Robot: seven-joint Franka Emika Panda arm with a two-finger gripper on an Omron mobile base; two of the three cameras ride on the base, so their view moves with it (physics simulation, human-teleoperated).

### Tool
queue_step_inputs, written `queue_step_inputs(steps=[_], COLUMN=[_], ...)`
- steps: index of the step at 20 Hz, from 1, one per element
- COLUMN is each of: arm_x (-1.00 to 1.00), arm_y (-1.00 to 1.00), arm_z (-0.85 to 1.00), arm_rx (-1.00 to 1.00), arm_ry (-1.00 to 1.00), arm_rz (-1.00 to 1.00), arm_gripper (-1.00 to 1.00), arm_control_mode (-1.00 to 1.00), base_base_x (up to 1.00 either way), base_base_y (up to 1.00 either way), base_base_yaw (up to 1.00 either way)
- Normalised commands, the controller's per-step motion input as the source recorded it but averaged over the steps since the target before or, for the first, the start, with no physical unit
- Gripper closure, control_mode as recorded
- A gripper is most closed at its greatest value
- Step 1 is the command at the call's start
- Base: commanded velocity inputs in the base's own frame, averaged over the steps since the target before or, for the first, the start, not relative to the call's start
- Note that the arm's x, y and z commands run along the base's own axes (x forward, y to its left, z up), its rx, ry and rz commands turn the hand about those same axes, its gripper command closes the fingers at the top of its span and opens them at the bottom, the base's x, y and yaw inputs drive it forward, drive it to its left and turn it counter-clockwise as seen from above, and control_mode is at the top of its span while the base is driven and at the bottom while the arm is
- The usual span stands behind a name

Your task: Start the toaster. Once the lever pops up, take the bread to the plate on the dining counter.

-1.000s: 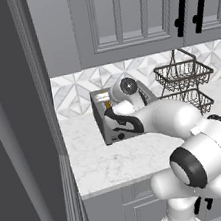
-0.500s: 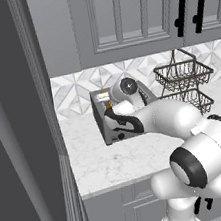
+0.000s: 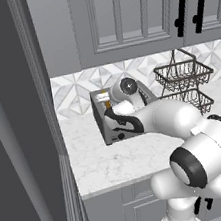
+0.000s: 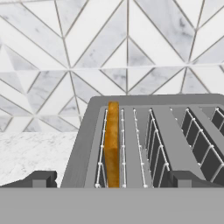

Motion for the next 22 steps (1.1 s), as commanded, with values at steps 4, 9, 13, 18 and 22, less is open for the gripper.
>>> queue_step_inputs(steps=[4,9,13,18,22], arm_x=[0.00,0.00,0.00,0.00,0.00], arm_y=[0.00,0.00,0.00,0.00,0.00], arm_z=[0.00,0.00,0.00,0.00,0.00], arm_rx=[0.00,0.00,0.00,0.00,0.00], arm_ry=[0.00,0.00,0.00,0.00,0.00], arm_rz=[0.00,0.00,0.00,0.00,0.00], arm_gripper=[-1.00,-1.00,-1.00,-1.00,-1.00], arm_control_mode=[-1.00,-1.00,-1.00,-1.00,-1.00], base_base_x=[0.00,0.00,0.00,0.00,0.00], base_base_y=[0.00,0.00,0.00,0.00,0.00], base_base_yaw=[0.00,0.00,0.00,0.00,0.00])
